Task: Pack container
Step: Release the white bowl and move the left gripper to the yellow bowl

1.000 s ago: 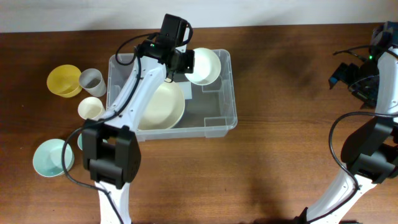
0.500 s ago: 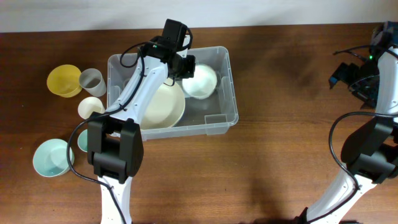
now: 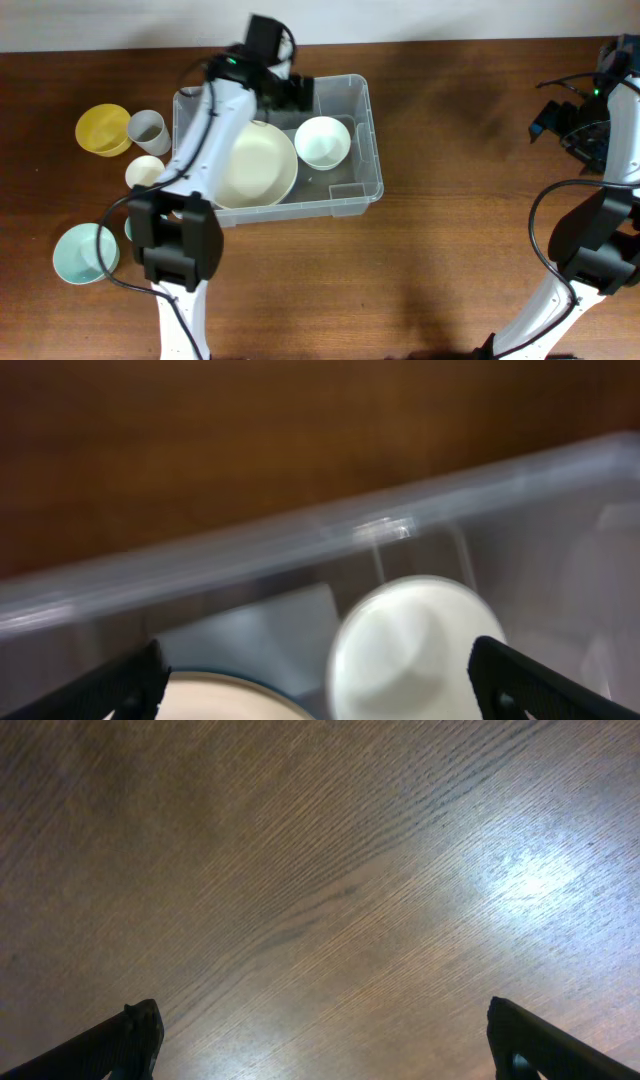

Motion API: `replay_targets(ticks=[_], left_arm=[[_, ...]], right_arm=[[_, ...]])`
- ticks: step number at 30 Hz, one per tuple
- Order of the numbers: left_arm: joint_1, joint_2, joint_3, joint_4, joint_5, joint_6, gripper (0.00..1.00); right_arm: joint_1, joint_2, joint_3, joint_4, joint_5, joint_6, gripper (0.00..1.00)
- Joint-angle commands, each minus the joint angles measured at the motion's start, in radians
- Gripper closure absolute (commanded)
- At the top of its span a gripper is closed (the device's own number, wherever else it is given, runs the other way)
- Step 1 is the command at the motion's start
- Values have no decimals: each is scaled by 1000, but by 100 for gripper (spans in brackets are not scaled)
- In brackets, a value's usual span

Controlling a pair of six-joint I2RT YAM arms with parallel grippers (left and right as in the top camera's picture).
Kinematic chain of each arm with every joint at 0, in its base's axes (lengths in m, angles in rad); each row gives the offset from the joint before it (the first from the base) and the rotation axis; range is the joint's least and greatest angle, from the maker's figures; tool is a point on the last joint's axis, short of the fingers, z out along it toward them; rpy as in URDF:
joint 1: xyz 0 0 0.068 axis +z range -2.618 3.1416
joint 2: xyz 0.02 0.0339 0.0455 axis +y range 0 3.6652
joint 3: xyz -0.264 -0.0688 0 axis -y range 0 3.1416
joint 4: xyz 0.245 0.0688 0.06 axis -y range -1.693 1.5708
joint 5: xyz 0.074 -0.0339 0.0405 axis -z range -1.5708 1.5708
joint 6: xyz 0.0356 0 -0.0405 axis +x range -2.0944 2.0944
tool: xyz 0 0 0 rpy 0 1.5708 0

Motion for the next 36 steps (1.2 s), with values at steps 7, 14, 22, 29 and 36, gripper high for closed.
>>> replay_targets(ticks=[7, 14, 22, 29, 36], left_arm=[[322, -163, 198, -176, -173, -190, 1], [567, -135, 123, -338, -153, -283, 1], [743, -24, 26, -295, -66, -316, 1], [773, 109, 26, -278, -67, -304, 1], [773, 192, 26, -238, -67, -311, 1]], right_arm=[[0, -4, -5, 1, 2, 11, 1], [0, -4, -5, 1, 2, 11, 1], [0, -4, -5, 1, 2, 11, 1], [0, -4, -5, 1, 2, 11, 1], [0, -4, -5, 1, 2, 11, 1]])
